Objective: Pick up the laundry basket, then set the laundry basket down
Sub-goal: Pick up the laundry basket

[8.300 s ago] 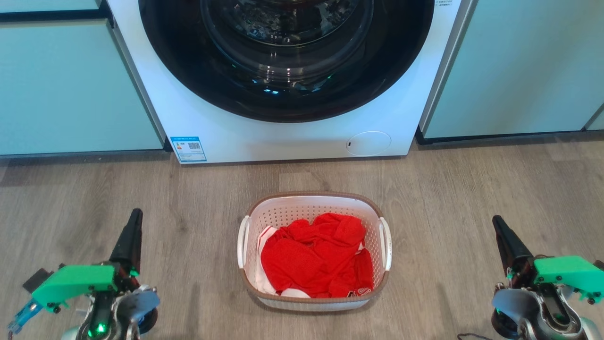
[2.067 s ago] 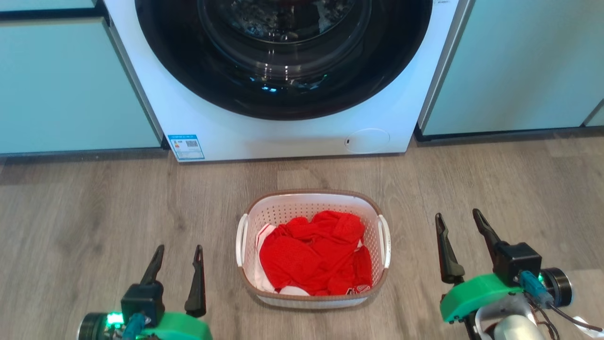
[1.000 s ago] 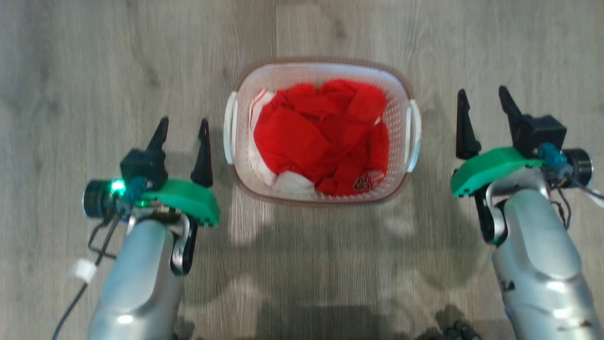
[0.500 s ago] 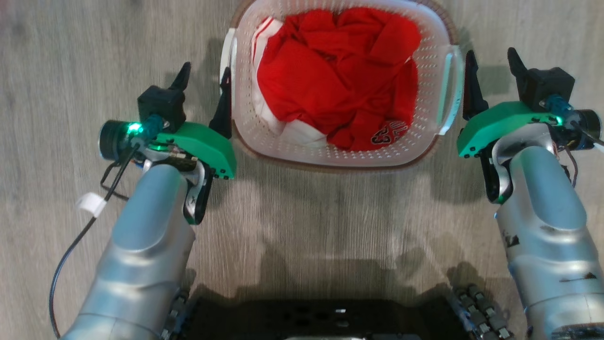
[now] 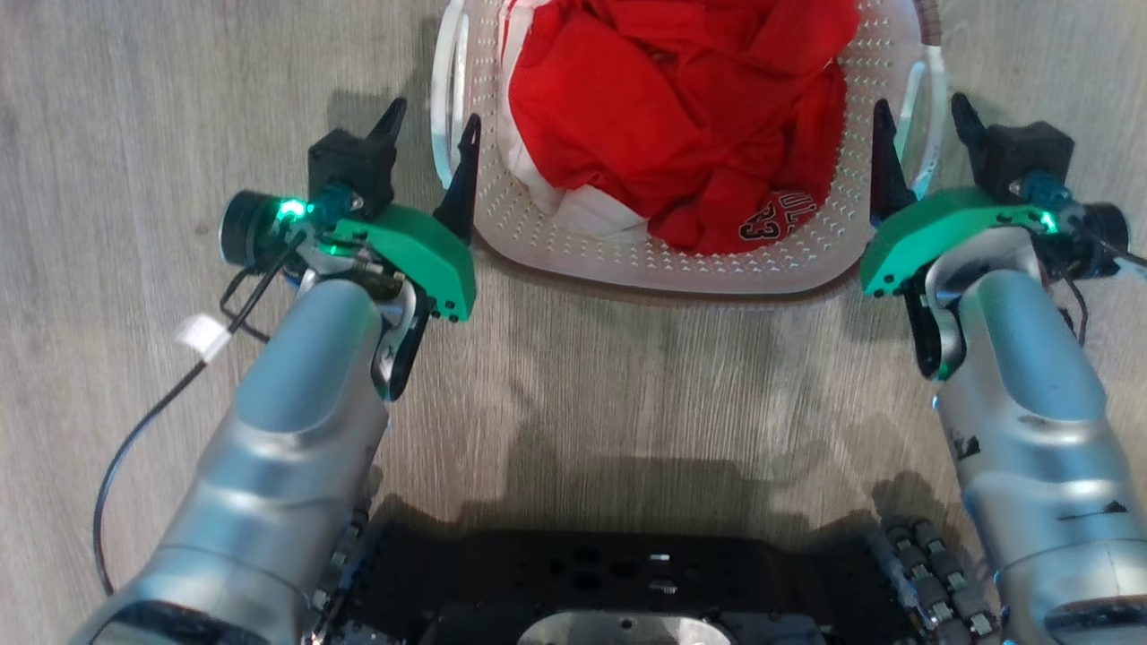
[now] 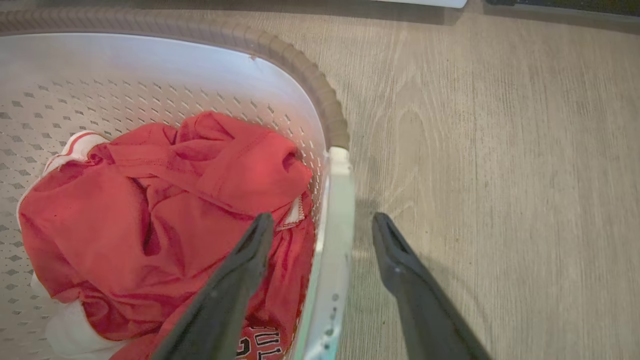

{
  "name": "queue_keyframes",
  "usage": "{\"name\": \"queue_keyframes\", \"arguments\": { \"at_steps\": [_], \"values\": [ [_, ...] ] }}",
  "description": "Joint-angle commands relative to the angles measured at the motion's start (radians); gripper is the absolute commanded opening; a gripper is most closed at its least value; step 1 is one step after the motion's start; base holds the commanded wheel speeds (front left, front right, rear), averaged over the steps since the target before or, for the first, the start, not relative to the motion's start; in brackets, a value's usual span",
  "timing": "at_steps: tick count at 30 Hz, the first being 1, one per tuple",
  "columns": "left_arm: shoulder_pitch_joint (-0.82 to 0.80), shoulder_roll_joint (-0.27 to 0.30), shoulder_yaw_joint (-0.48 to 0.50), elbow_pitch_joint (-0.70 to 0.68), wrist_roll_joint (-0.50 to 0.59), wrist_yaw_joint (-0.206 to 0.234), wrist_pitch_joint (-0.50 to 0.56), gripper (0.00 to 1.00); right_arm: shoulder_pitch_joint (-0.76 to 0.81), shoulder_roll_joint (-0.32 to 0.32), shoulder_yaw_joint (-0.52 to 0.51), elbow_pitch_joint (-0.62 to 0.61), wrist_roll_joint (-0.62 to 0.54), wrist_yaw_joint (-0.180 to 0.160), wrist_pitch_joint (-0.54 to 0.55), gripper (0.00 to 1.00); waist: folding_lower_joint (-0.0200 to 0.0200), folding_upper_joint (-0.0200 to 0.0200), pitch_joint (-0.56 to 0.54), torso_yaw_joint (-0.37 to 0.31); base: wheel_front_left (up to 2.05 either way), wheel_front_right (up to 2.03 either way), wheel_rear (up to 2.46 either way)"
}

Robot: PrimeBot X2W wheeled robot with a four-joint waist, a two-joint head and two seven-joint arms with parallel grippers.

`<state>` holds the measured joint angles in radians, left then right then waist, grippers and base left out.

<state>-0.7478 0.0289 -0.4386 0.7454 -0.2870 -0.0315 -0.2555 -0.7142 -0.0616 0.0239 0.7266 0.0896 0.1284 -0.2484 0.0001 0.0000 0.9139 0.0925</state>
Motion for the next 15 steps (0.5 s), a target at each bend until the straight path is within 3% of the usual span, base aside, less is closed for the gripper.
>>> {"name": "queue_keyframes", "arguments": {
  "at_steps": [1, 15],
  "values": [
    [0.001, 0.021, 0.012, -0.003, -0.008, 0.002, -0.006, 1.0, 0.024, 0.011, 0.024, -0.015, 0.004, 0.002, -0.013, 1.0, -0.0001, 0.0, 0.013, 0.001, 0.0, 0.0, 0.0],
    [-0.1, 0.021, -0.055, 0.11, -0.067, 0.007, -0.006, 1.0, -0.012, 0.011, 0.044, 0.019, 0.008, 0.002, -0.013, 1.0, -0.0001, 0.0, 0.063, 0.001, 0.0, 0.0, 0.0]
  ]
}}
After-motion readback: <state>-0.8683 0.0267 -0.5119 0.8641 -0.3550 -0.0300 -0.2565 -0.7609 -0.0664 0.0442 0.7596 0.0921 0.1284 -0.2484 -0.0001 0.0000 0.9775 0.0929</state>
